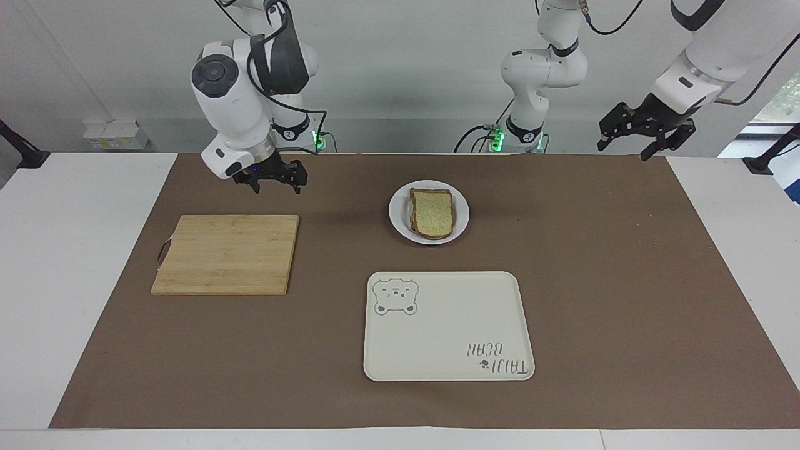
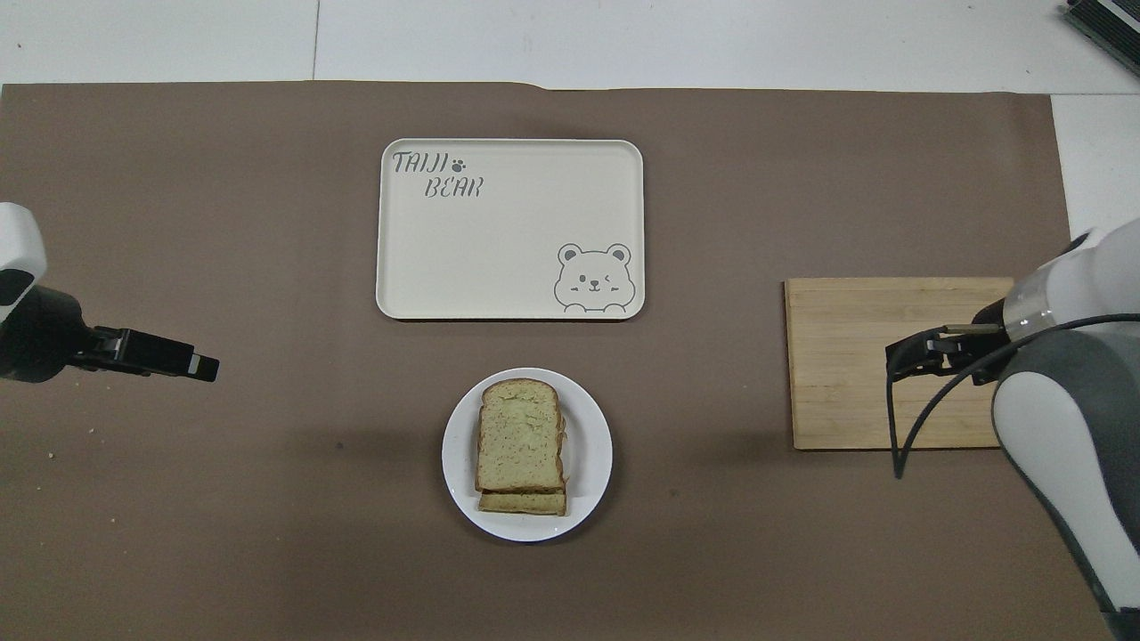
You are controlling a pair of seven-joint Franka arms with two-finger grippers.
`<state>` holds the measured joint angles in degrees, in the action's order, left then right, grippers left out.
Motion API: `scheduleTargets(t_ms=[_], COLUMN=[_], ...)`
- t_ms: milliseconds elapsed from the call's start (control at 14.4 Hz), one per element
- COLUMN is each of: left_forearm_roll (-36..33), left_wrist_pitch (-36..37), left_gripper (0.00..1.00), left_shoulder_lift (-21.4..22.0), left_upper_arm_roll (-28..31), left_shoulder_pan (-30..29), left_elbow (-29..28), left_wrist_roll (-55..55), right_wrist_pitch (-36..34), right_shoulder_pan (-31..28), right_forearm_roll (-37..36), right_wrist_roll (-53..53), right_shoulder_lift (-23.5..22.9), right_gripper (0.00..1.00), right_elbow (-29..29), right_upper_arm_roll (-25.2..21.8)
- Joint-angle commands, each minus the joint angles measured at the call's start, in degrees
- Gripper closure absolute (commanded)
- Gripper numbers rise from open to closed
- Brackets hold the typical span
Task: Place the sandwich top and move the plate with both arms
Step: 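Withdraw the right gripper while the left gripper reaches toward the plate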
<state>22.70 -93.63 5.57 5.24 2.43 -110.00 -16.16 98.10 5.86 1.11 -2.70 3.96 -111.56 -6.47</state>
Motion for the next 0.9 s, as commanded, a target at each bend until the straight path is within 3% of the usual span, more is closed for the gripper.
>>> scheduleTargets(t_ms=[0, 626, 834], left_forearm_roll=[7.07, 30.45, 38.8], left_wrist_pitch=[-6.9, -14.81, -15.09], left_gripper=[0.0, 0.0, 0.0], left_shoulder_lift=[6.38, 6.82, 5.51], left_upper_arm_roll=[-0.23, -0.23, -0.23], left_shoulder_pan=[-0.5, -3.05, -2.61], left_elbow=[-11.96, -29.11, -32.37], left_wrist_roll=[-3.77, -23.45, -28.55], right_wrist_pitch=[-0.11, -0.8, -1.86], right_shoulder_pan=[-2.26, -1.47, -1.47], right_forearm_roll=[-0.76, -4.45, -4.45], right_wrist_roll=[2.09, 1.91, 1.74], right_shoulder_lift=[2.19, 2.72, 2.63], right_gripper=[0.0, 0.0, 0.0], right_elbow=[-0.95, 5.99, 8.37], right_upper_arm_roll=[0.76, 1.11, 1.2])
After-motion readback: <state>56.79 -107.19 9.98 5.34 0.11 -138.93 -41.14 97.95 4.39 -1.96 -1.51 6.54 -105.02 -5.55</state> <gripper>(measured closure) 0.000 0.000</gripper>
